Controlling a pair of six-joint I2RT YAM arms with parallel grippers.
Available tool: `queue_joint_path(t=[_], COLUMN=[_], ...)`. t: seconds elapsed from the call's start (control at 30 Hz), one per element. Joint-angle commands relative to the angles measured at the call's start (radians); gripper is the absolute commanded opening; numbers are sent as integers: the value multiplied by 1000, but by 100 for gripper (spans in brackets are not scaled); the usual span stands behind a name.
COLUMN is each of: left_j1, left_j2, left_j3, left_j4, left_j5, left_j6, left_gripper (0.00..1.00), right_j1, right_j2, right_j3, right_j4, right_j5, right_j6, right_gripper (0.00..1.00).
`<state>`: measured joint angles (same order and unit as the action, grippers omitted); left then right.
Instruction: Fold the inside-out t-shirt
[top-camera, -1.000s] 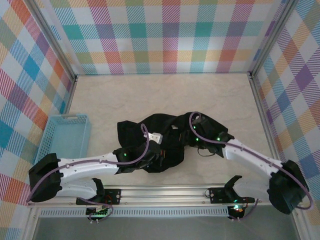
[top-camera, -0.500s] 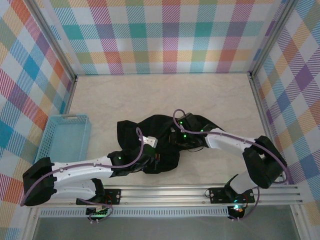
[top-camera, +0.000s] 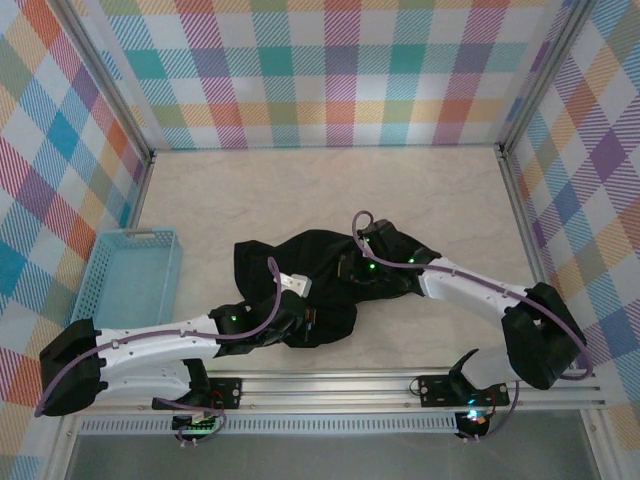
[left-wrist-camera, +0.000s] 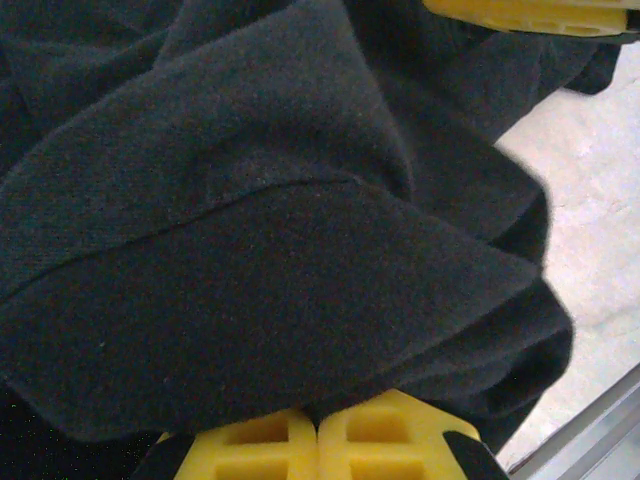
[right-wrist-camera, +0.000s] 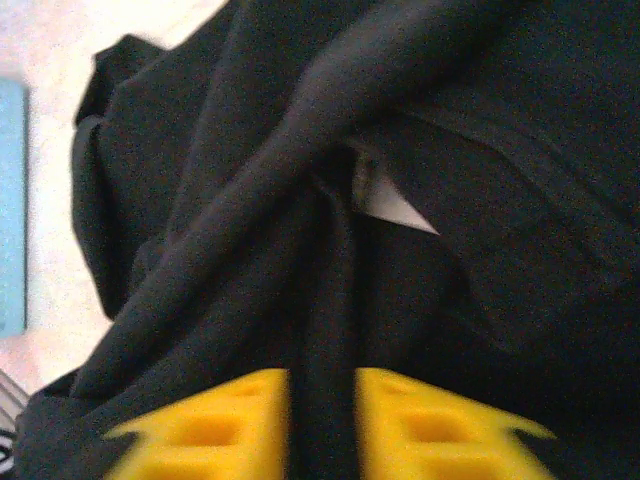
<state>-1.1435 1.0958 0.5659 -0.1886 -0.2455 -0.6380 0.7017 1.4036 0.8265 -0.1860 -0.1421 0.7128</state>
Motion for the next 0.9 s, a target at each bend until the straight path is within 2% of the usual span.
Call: queue_joint_path(t=[0.0,0.1,0.23,0.27,0.33,0.4,0.47,0.6,0.77,0.87], left_j1=[-4,-4,-4,-4,-4,-4,-4,-3,3,6], left_j2=[-3,6,-10,-16,-28,-46,-70,-133,-184,-184], left_j3=[-6,0,-9,-11,-12,-17,-21,-14,-12,-15], left_j4=[13,13,17,16,3,-12,-25,-74,-127,-124], left_j5=[11,18,16,15,4,-7,-18,-52,-77,-71], left_j6=[23,31,31,29,26,22,21,28,35,40], left_gripper=[4,4,3,3,1,0,0,0,0,0], right_j1=[11,24,47,48,48,48,46,5,-53,-52], right_j2=[38,101,181,191,184,160,143,120,70,34], right_j3=[-25,-3,66,78,77,83,97,98,61,53], right_j4=[69,80,-7,-26,-40,-91,-156,-237,-247,-228], right_j5=[-72,-97,-42,-23,16,112,225,383,432,402], right_j6=[31,35,17,12,9,0,-17,-26,-35,-56], right_gripper=[45,51,51,48,30,11,0,0,0,0])
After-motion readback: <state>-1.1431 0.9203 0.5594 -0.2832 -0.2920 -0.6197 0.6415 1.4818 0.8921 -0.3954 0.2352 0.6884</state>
